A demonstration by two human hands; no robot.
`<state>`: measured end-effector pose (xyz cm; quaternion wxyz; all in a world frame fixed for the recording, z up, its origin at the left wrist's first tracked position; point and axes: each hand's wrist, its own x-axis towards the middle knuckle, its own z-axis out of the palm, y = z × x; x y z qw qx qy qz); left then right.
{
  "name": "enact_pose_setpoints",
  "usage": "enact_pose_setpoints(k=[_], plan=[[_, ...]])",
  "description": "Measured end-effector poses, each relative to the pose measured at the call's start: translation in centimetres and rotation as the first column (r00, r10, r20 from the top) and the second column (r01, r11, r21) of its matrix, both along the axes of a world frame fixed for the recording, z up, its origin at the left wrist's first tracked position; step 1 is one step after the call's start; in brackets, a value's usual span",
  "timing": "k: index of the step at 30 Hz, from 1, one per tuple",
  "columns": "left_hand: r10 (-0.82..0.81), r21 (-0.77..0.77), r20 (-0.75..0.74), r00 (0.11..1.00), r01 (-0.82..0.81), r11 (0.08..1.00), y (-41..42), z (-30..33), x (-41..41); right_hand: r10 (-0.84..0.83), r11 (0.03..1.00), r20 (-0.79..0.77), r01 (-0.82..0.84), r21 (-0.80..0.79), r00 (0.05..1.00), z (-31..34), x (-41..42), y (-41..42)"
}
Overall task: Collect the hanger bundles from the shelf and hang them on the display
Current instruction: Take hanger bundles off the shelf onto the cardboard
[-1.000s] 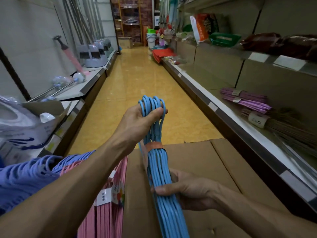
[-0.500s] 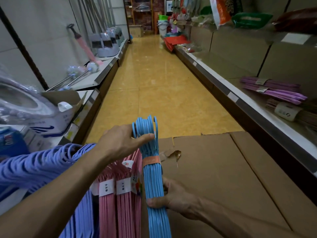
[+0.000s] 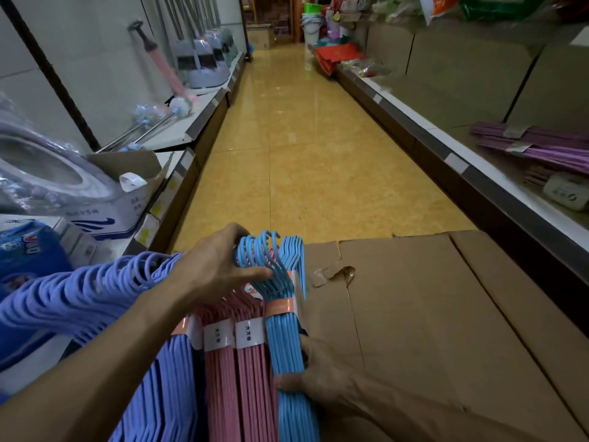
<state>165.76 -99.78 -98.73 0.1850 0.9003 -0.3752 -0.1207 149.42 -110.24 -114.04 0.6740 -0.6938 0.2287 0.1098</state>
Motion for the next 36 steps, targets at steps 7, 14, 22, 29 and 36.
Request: enact_pose_setpoints(k=[7,14,22,29,36], plan=[[0.028,-0.021,-0.068,0.997,-0.030,0.999,0.2,0.2,-0.1,0.074,0.996,-0.119,-0.080,-0.044,0.990,1.2,0.2,-0.1],[0.066,-0.302,0.073,0.995,-0.041,0.952,-3.3,1.9,-2.9,0.025,0.982,-0.135,-0.050,-0.182,0.991,2.7,-2.8,-2.4],[-0.068,-0.515,-0.015,0.998,0.050,0.856,-10.2,2.4,-8.8,-0.051,0.897,-0.027,0.034,-0.441,0.998,5.6,-10.4,-7.8],[-0.231,-0.627,-0.218,0.948,0.045,0.777,-16.4,3.5,-15.8,-0.116,0.785,0.022,0.106,-0.611,0.993,9.2,-17.4,-13.7],[-0.351,-0.652,-0.312,0.883,0.070,0.755,-21.5,3.5,-22.3,-0.223,0.707,0.044,0.193,-0.681,0.974,14.1,-25.5,-19.3]])
